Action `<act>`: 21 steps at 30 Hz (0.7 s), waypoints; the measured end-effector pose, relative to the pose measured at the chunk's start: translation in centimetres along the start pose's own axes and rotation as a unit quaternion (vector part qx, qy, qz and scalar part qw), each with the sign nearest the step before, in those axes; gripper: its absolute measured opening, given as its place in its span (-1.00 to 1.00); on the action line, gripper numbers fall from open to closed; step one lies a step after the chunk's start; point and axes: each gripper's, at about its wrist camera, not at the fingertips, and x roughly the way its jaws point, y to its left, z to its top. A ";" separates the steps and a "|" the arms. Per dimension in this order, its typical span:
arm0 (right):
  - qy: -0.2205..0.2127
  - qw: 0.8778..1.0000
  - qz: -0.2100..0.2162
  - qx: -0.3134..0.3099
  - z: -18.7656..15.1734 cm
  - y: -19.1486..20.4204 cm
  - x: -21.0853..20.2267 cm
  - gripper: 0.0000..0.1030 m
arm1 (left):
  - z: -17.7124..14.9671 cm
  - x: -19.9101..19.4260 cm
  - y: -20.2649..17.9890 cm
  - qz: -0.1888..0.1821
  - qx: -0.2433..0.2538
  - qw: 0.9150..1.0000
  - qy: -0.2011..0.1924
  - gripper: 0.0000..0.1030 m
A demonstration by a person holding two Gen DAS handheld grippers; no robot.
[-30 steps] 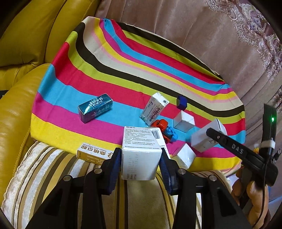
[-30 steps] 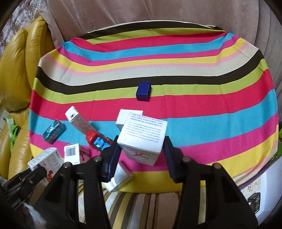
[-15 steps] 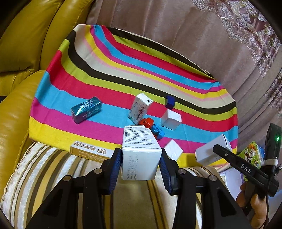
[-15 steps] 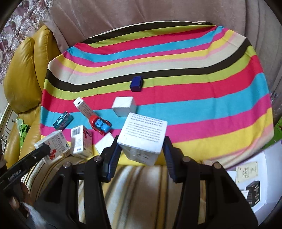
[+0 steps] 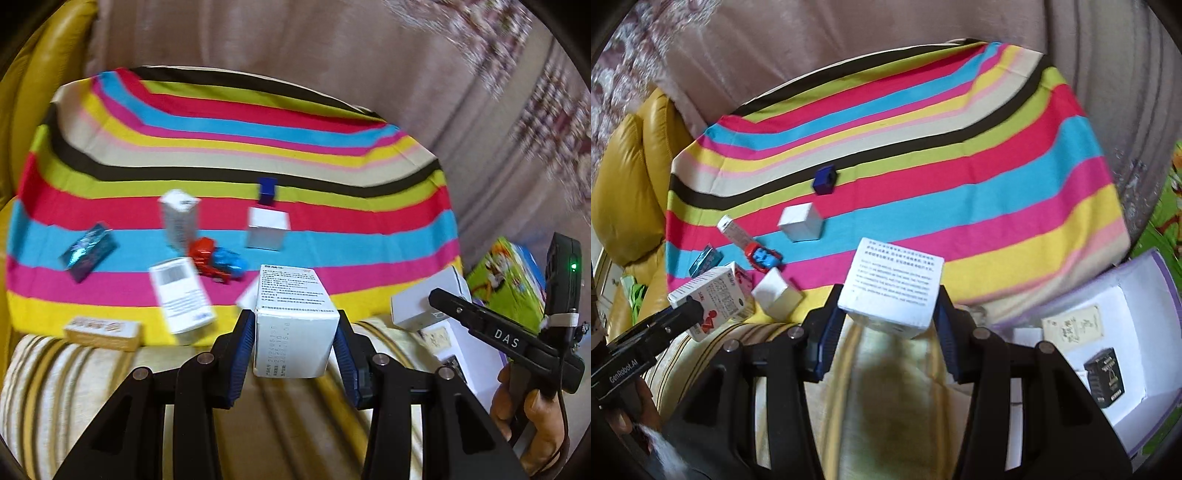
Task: Organize rigid objects
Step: 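Carry both boxes into the storage box and open both tools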
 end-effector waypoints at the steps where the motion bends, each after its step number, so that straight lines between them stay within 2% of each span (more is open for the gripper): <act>1: -0.001 1.000 -0.003 0.005 -0.1 -0.6 -0.2 -0.01 | 0.1 0.2 -0.6 -0.006 0.007 1.000 0.003 -0.16; 10: -0.016 0.998 -0.040 0.054 -1.3 -6.5 -2.3 -0.06 | 0.4 2.3 -6.7 -0.052 0.068 0.996 0.030 -0.16; 21: -0.001 0.993 -0.067 0.102 -3.9 -11.6 -3.0 -0.10 | -0.8 5.2 -13.7 -0.100 0.131 0.983 0.079 -0.16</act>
